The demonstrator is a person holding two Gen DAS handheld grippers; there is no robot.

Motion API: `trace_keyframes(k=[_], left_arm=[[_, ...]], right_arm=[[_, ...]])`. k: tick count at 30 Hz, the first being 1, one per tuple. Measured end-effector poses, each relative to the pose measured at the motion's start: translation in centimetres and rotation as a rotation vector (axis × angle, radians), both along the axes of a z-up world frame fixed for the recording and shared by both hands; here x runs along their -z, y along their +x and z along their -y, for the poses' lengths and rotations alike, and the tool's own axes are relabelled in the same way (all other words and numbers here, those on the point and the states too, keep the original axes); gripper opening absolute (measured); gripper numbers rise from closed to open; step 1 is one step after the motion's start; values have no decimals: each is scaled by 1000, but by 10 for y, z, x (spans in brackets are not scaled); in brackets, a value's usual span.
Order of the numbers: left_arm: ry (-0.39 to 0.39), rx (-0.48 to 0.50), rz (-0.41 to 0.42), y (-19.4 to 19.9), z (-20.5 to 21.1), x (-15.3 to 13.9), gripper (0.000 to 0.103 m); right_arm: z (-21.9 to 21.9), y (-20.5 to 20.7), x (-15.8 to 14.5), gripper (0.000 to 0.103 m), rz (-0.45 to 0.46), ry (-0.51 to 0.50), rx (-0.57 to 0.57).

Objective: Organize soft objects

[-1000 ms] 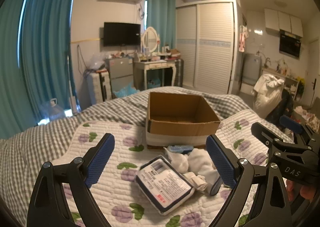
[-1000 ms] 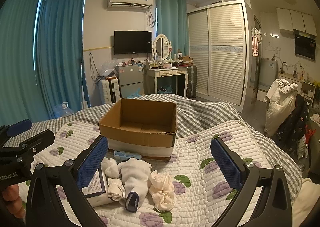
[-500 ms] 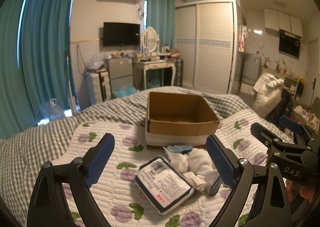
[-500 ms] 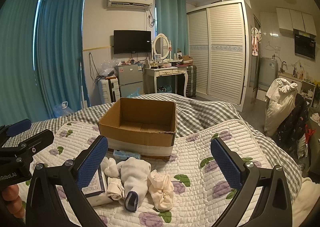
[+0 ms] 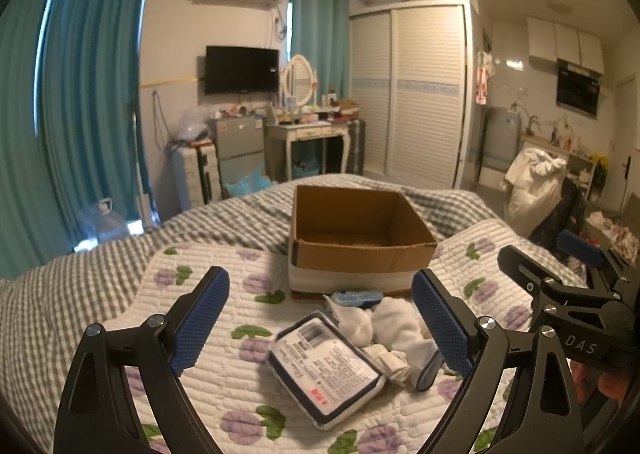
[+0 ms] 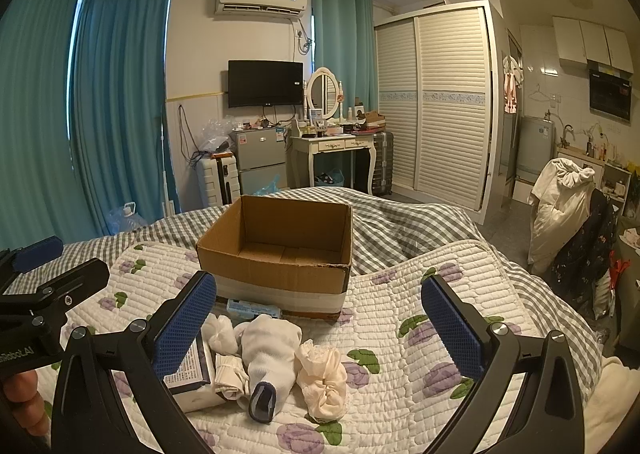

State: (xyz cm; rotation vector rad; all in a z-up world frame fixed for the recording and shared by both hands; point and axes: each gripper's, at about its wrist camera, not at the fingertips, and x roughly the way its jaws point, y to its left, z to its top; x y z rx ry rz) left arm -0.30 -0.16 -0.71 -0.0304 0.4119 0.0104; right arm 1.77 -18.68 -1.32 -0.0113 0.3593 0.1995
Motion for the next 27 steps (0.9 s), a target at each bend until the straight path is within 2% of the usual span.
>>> trace_keyframes(k=[5, 8, 12, 14, 16, 22, 24, 27], left_arm=[[-5, -7, 12, -3, 3, -7, 95], [4, -19, -8, -3, 4, -6, 95], [10, -46, -101, 6, 6, 15, 95], [-15, -53, -171, 13, 7, 33, 95], [-41, -18, -244, 21, 12, 56, 95], [-57, 16, -469, 40, 35, 118, 95], [-69, -9, -501, 43, 37, 127, 95], [-86, -45, -490, 48, 37, 127, 95]], right_arm=[[4, -3, -5, 103, 9, -13, 1], [8, -5, -6, 103, -1, -33, -18], [16, 0, 6, 103, -45, -63, -15], [21, 6, 17, 103, -86, -63, -13], [22, 13, 28, 103, -120, -70, -7], [23, 31, 58, 103, -197, -84, -18], [24, 35, 64, 103, -209, -79, -22], [27, 42, 72, 103, -234, -68, -24]])
